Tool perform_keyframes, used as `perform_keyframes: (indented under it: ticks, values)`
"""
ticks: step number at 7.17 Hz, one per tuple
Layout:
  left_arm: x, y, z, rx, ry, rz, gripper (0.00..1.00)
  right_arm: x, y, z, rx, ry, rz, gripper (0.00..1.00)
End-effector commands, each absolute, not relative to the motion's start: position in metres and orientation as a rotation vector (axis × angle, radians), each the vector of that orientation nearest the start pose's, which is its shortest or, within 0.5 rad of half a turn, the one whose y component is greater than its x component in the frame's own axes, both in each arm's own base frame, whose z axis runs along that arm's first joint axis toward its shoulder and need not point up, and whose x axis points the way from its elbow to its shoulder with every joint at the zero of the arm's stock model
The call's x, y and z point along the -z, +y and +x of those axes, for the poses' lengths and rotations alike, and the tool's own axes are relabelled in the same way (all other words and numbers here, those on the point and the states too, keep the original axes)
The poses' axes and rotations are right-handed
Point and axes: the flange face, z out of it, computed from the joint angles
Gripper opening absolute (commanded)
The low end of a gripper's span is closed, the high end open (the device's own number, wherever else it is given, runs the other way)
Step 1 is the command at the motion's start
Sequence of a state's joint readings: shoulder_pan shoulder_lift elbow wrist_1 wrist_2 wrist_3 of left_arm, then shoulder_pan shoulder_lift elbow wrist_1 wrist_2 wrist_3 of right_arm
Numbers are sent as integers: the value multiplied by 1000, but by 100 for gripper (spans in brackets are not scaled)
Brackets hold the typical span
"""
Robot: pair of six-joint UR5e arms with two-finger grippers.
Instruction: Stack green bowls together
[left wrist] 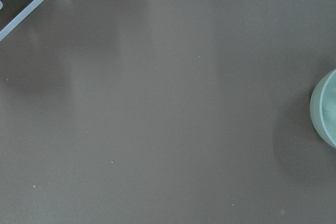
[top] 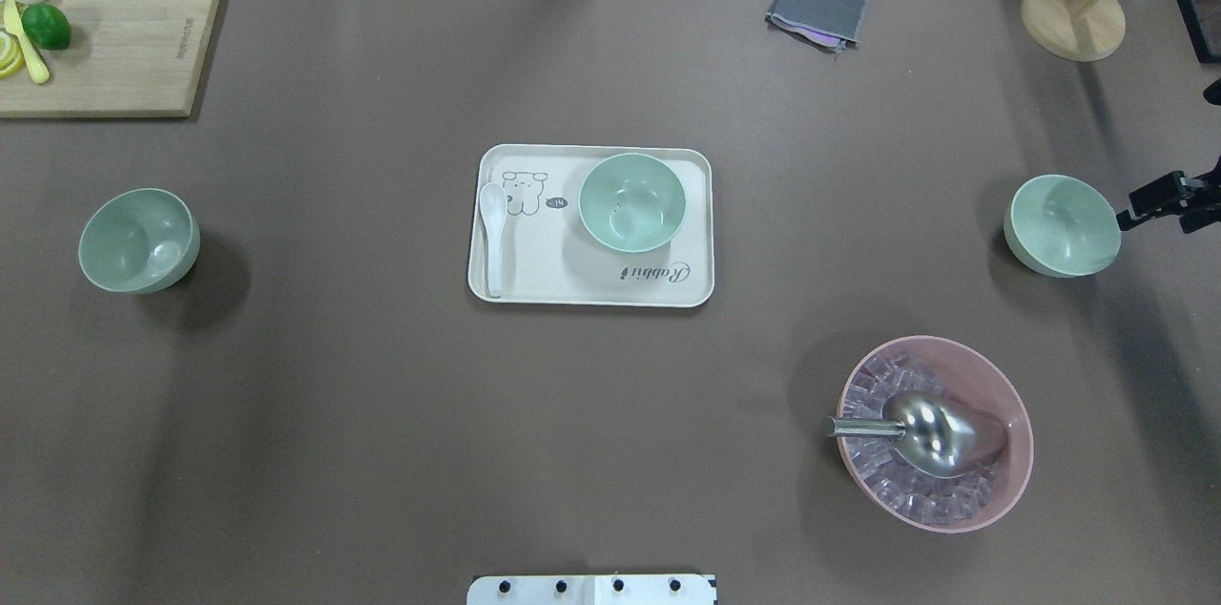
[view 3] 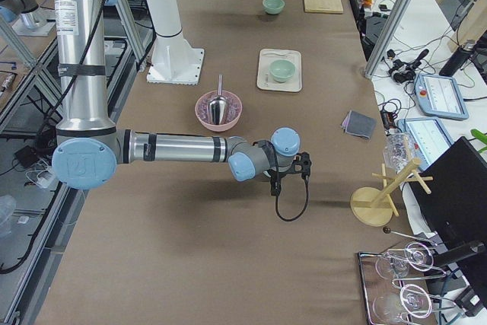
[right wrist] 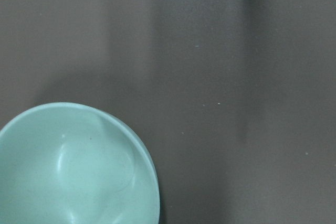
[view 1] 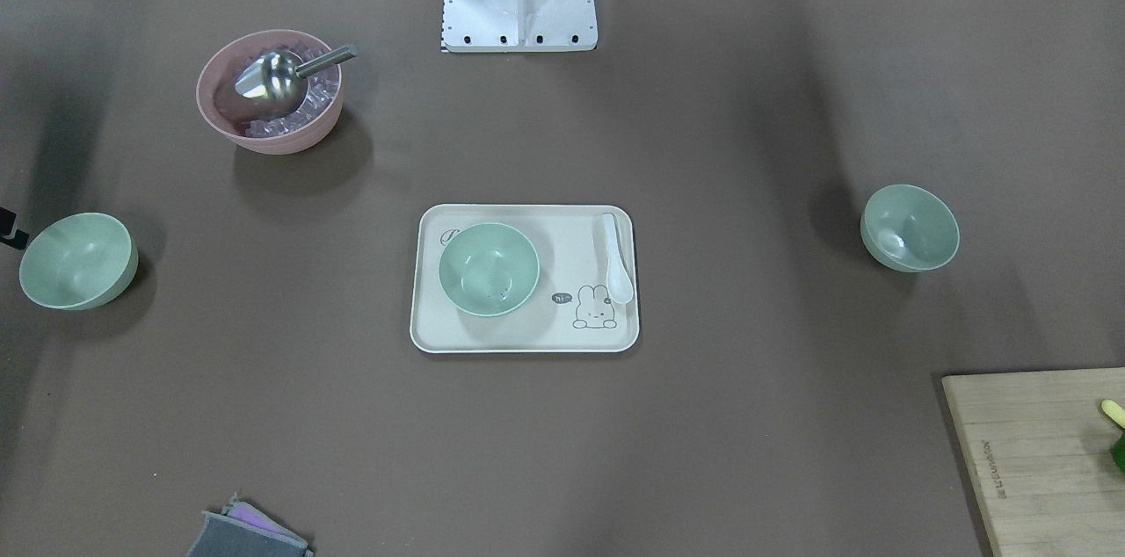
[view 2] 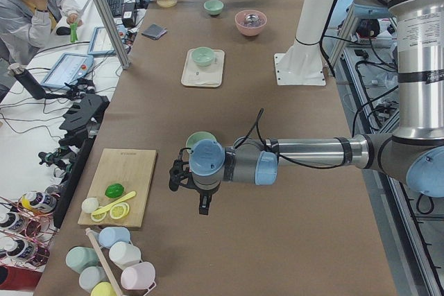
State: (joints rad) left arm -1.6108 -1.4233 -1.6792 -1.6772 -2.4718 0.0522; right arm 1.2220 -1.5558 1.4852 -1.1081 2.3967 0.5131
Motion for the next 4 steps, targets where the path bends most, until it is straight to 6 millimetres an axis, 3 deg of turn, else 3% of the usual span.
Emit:
perform_keyframes:
  ticks: [1, 3, 4]
  values:
    - [-654, -431, -72, -41, 896, 103, 98, -640, -507, -133, 16, -891, -13, 90]
    - [-653, -431, -72, -43, 898, 106, 98, -645, -513, -151, 37, -887, -32, 87]
    - [-653, -431, -72, -42, 898, 104, 98, -647, -514, -152, 36, -886, -37, 74]
